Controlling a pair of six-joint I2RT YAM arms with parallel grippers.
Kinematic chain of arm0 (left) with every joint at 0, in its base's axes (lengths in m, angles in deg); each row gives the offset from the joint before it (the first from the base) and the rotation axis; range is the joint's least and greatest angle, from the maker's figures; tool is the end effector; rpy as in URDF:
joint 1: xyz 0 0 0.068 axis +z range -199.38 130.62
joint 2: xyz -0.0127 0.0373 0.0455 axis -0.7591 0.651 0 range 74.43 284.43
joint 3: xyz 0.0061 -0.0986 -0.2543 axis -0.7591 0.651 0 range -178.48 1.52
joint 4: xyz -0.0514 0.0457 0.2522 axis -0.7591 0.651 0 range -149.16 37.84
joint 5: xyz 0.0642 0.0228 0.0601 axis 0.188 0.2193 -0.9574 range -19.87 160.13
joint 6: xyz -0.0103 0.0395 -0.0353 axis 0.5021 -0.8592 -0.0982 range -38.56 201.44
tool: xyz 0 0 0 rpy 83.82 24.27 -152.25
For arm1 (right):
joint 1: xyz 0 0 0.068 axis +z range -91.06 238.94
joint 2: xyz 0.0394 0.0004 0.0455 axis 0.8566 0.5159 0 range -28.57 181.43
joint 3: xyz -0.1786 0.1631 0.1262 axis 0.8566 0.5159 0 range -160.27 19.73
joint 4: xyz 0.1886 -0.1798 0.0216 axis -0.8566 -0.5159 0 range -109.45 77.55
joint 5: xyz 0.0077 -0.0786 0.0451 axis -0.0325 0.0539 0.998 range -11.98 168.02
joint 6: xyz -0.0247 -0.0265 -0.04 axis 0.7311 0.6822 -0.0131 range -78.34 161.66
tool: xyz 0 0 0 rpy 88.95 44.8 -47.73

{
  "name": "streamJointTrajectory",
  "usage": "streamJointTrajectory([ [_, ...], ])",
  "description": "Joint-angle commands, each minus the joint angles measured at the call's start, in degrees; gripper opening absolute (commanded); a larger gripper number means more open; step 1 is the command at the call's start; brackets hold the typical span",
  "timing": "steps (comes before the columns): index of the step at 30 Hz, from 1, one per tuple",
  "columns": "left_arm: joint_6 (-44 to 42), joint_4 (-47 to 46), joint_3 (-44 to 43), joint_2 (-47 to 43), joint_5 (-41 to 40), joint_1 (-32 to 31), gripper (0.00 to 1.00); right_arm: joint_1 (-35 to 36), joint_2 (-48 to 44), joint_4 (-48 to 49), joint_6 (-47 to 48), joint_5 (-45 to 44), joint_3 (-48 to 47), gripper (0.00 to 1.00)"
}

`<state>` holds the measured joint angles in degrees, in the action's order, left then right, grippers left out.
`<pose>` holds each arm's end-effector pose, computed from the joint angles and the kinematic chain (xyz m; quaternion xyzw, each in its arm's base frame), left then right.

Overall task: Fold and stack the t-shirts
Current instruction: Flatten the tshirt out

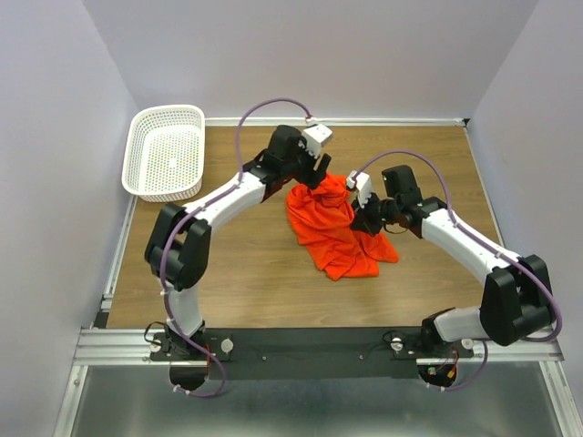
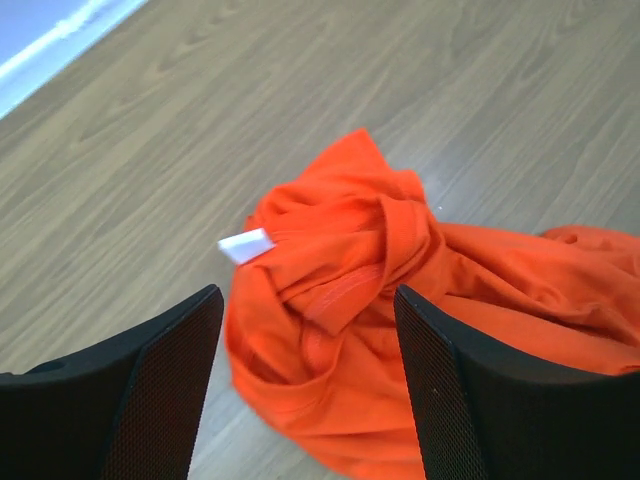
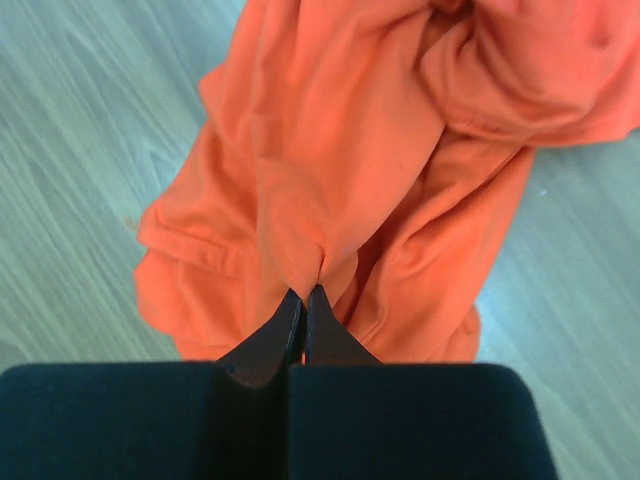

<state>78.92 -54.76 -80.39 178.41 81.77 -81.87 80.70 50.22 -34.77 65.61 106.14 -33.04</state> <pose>0.3595 -0.2375 0.2847 0.3054 0.7906 -0.2187 0.4836 0.2586 0.1213 0.2401 -0.4317 0.8019 0.2204 0.3493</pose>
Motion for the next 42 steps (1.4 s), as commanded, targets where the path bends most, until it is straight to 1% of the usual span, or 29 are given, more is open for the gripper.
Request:
streamJointTrajectory([
  [1, -3.5, 4.1, -3.5, 5.5, -0.6, -3.1, 0.77, -0.9, 0.7, -3.2, 0.6, 0.7, 1.0, 0.01],
  [9, -3.7, 4.3, -4.0, 10.7, -4.1, -5.2, 0.75, -2.2, 0.2, -3.3, -0.4, 1.9, 0.5, 0.01],
  [13, -3.7, 4.7, -6.6, 13.3, -7.3, -6.4, 0.73, -2.9, 0.4, -3.5, -0.5, 2.3, 0.5, 0.0],
  [15, -3.8, 6.0, -8.9, 15.7, -13.0, -6.9, 0.69, -3.2, 0.3, -3.6, -0.6, 2.8, 0.5, 0.01],
  [16, -3.8, 6.6, -9.7, 16.4, -13.0, -6.9, 0.66, -3.2, 0.2, -3.6, -0.6, 3.0, 0.5, 0.01],
  [17, -3.7, 7.8, -10.5, 17.1, -15.9, -7.1, 0.59, -3.5, 0.1, -3.6, -0.6, 3.4, 0.4, 0.01],
  [19, -3.6, 8.2, -12.0, 18.6, -18.9, -7.2, 0.47, -3.7, 0.1, -3.7, -0.6, 3.8, 0.4, 0.01],
  [20, -3.5, 8.2, -12.1, 18.6, -19.6, -7.3, 0.37, -3.8, 0.1, -3.7, -0.5, 3.9, 0.4, 0.01],
  [21, -3.2, 8.1, -12.2, 18.1, -20.0, -7.6, 0.12, -3.9, 0.0, -3.8, -0.6, 3.9, 0.4, 0.0],
  [23, -2.8, 7.6, -11.7, 16.7, -20.5, -7.9, 0.02, -4.2, 0.0, -3.8, -0.5, 3.9, 0.4, 0.01],
  [24, -2.7, 7.4, -11.3, 15.8, -20.3, -8.1, 0.0, -4.3, -0.1, -3.9, -0.6, 3.9, 0.3, 0.01],
  [27, -1.2, 6.1, -9.3, 8.9, -18.7, -8.4, 0.0, -4.8, -0.9, -3.9, -0.3, 2.4, 0.2, 0.0],
  [29, -0.4, 4.9, -6.0, 4.9, -17.7, -8.4, 0.0, -5.8, -1.7, -3.9, 0.0, 1.2, 0.0, 0.01],
  [30, 0.6, 3.7, -3.6, 0.6, -17.3, -8.2, 0.0, -6.1, -2.8, -3.9, 0.1, -1.3, -0.1, 0.0],
  [32, 1.6, 2.6, -1.2, -3.9, -16.8, -8.0, 0.0, -7.4, -4.7, -3.9, 0.6, -5.5, -0.3, 0.01],
  [33, 2.1, 1.8, -0.2, -8.1, -16.7, -7.9, 0.0, -8.0, -5.6, -3.8, 0.8, -6.7, -0.4, 0.01],
  [35, 3.3, 1.3, 2.3, -12.3, -15.6, -7.3, 0.0, -9.9, -8.8, -3.9, 1.2, -9.1, -1.6, 0.01],
  [36, 4.0, 1.2, 2.8, -16.1, -15.2, -7.2, 0.0, -10.2, -10.0, -3.9, 1.4, -10.2, -2.1, 0.01],
  [38, 4.7, 1.1, 4.2, -19.9, -14.2, -6.8, 0.0, -10.9, -13.9, -4.0, 1.9, -13.9, -4.3, 0.01],
  [40, 5.1, 0.9, 4.8, -24.9, -13.3, -6.5, 0.0, -11.1, -15.8, -4.0, 2.2, -15.7, -6.5, 0.01],
  [42, 5.6, 1.0, 5.0, -27.9, -13.2, -6.3, 0.0, -11.1, -18.6, -4.2, 2.2, -18.3, -10.2, 0.01],
])
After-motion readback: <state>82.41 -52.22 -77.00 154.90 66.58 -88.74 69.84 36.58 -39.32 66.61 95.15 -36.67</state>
